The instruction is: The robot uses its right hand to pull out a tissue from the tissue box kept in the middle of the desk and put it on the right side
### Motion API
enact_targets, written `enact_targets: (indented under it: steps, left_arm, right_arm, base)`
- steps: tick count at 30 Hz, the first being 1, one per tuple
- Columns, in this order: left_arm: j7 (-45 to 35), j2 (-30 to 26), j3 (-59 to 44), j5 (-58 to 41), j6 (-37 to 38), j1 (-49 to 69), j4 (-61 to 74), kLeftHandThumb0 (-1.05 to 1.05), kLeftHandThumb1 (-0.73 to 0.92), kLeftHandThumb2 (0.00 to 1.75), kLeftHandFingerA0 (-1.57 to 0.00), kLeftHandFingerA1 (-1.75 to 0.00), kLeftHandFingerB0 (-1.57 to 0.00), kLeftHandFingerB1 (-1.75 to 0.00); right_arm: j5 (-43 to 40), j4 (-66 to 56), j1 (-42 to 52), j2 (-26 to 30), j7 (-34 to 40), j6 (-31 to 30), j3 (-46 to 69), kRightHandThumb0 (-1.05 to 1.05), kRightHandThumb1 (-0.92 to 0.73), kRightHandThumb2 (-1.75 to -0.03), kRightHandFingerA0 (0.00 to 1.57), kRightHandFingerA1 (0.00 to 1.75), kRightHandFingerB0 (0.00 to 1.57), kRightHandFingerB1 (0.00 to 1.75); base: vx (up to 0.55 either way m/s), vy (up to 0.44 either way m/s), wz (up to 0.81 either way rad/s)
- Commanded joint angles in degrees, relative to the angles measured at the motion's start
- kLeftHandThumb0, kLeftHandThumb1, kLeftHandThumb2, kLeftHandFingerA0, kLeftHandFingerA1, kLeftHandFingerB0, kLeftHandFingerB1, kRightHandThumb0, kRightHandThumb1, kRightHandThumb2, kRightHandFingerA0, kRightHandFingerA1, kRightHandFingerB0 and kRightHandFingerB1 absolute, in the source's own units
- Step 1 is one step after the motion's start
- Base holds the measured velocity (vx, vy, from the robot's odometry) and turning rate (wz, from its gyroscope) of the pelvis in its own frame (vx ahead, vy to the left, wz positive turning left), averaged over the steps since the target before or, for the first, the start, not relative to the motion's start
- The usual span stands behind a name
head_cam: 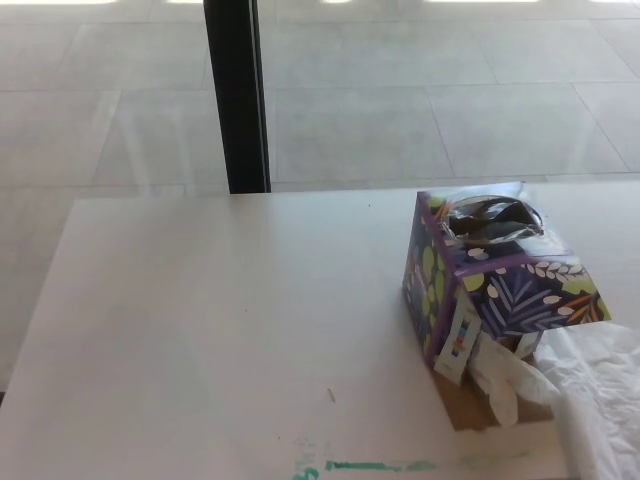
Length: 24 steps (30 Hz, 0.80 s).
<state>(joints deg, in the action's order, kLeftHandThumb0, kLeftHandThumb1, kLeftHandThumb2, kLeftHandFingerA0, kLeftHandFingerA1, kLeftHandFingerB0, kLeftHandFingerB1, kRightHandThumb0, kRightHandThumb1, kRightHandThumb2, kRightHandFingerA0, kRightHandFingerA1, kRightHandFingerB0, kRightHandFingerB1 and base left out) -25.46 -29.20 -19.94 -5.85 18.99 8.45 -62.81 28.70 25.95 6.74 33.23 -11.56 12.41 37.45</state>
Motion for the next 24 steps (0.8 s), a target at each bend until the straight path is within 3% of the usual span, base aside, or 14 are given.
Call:
enact_targets:
  steps: [1, 7, 10, 11, 12, 13, 14, 15, 16, 19, 20, 21, 22, 24]
  left_arm:
    - [1.48, -0.57, -1.18, -1.50, 0.31, 0.93, -0.92, -0.86, 0.92, 0.72, -0.69, -0.82, -0.54, -0.75]
    - [1.23, -0.50, -1.17, -1.63, -0.76, 0.30, -1.78, -0.87, 0.92, 0.73, -0.69, -0.81, -0.52, -0.74]
    - [1.41, -0.71, -0.90, -1.30, -1.05, -0.41, -2.22, -0.88, 0.92, 0.73, -0.71, -0.82, -0.51, -0.75]
    - [1.45, -0.74, -0.86, -1.24, -1.05, -0.49, -2.28, -0.88, 0.92, 0.73, -0.71, -0.82, -0.51, -0.75]
    - [1.49, -0.74, -0.88, -1.27, -1.26, -0.53, -2.32, -0.87, 0.92, 0.72, -0.71, -0.82, -0.54, -0.75]
    - [1.75, -0.76, -0.75, -1.08, -1.34, -0.62, -2.59, -0.87, 0.92, 0.72, -0.69, -0.83, -0.53, -0.76]
    - [2.11, -0.80, -0.55, -0.77, -1.32, -0.74, -2.96, -0.87, 0.92, 0.72, -0.69, -0.83, -0.53, -0.76]
    - [2.26, -0.79, -0.70, -0.93, -1.87, -0.67, -3.03, -0.86, 0.73, 1.12, -0.65, -0.83, -0.54, -0.77]
    - [2.49, -0.74, -0.92, -1.16, -2.47, -0.72, -3.33, -0.89, 0.92, 0.72, -0.68, -0.85, -0.51, -0.75]
    - [4.03, -0.88, -0.77, -0.82, -4.18, -1.15, -4.17, -0.87, 0.92, 0.70, -0.70, -0.84, -0.52, -0.76]
    - [3.63, -1.04, -0.72, -0.89, -4.95, -1.17, -4.42, -0.85, 0.73, 1.10, -0.67, -0.84, -0.53, -0.77]
    - [3.54, -1.15, -0.68, -0.90, -5.53, -1.22, -4.65, -0.83, 0.73, 1.08, -0.65, -0.83, -0.52, -0.77]
    - [3.60, -1.00, -1.00, -1.38, -6.47, -1.60, -4.32, -0.84, 0.92, 0.69, -0.64, -0.85, -0.47, -0.77]
    - [3.70, -1.01, -1.06, -1.35, -6.78, -1.92, -4.29, -0.84, 0.92, 0.69, -0.64, -0.85, -0.47, -0.77]
  right_arm:
    - [-34.96, 22.53, 1.25, -18.38, 21.03, -2.83, 29.61, -0.49, -0.75, -0.63, 0.49, 1.37, 0.46, 1.01]
    - [-36.32, 26.33, 0.20, -17.52, 23.67, -2.41, 34.24, -0.54, -0.77, -0.61, 0.53, 1.62, 0.47, 1.15]
    - [-31.91, 29.25, 1.97, -16.98, 22.86, -2.76, 31.30, -0.55, -0.75, -0.63, 0.57, 1.38, 0.51, 1.00]
    - [-31.82, 29.69, 1.94, -16.90, 22.59, -2.63, 31.43, -0.55, -0.75, -0.63, 0.57, 1.38, 0.51, 1.00]
    - [-31.25, 29.90, 2.29, -16.54, 20.72, -4.80, 30.90, -0.57, -0.72, -0.67, 0.74, 1.49, 0.46, 0.90]
    - [-29.14, 30.68, 3.23, -15.83, 17.71, -6.56, 28.71, -0.61, -0.75, -0.61, 0.85, 1.18, 0.51, 0.78]
    - [-26.34, 31.65, 4.42, -15.02, 14.39, -7.85, 25.73, -0.61, -0.75, -0.61, 0.85, 1.18, 0.51, 0.78]
    - [-26.00, 31.87, 4.96, -14.89, 9.95, -9.02, 24.36, -0.56, -0.72, -0.61, 0.89, 1.02, 0.61, 0.65]
    - [-26.94, 31.52, 5.33, -15.38, 5.75, -9.09, 23.95, -0.52, -0.70, -0.60, 0.89, 1.04, 0.66, 0.68]
    - [-23.84, 31.74, 6.32, -15.97, 4.08, -4.01, 19.23, -0.55, -0.65, -0.59, 1.00, 1.01, 0.74, 0.65]
    - [-21.63, 32.03, 7.15, -15.85, 3.75, -0.63, 16.26, -0.56, -0.67, -0.60, 1.01, 0.98, 0.71, 0.62]
    - [-21.01, 34.57, 6.72, -14.67, 2.67, 1.54, 14.45, -0.58, -0.66, -0.60, 0.98, 0.94, 0.70, 0.60]
    - [-21.38, 35.92, 5.90, -13.84, 1.54, 2.80, 13.33, -0.56, -0.64, -0.59, 0.97, 0.85, 0.69, 0.59]
    - [-22.73, 37.26, 5.60, -13.16, 1.74, 3.58, 11.80, -0.56, -0.64, -0.59, 0.97, 0.85, 0.69, 0.59]
  base:
    - [0.00, 0.000, 0.00]
    - [0.00, 0.000, 0.00]
    - [0.00, 0.000, 0.00]
    - [0.00, 0.000, 0.00]
    - [0.00, 0.000, 0.00]
    - [0.00, 0.000, 0.00]
    - [0.00, 0.000, 0.00]
    - [0.00, 0.000, 0.00]
    - [0.00, 0.000, 0.00]
    - [0.00, 0.000, 0.00]
    - [0.00, 0.000, 0.00]
    - [0.00, 0.000, 0.00]
    - [0.00, 0.000, 0.00]
    - [0.00, 0.000, 0.00]
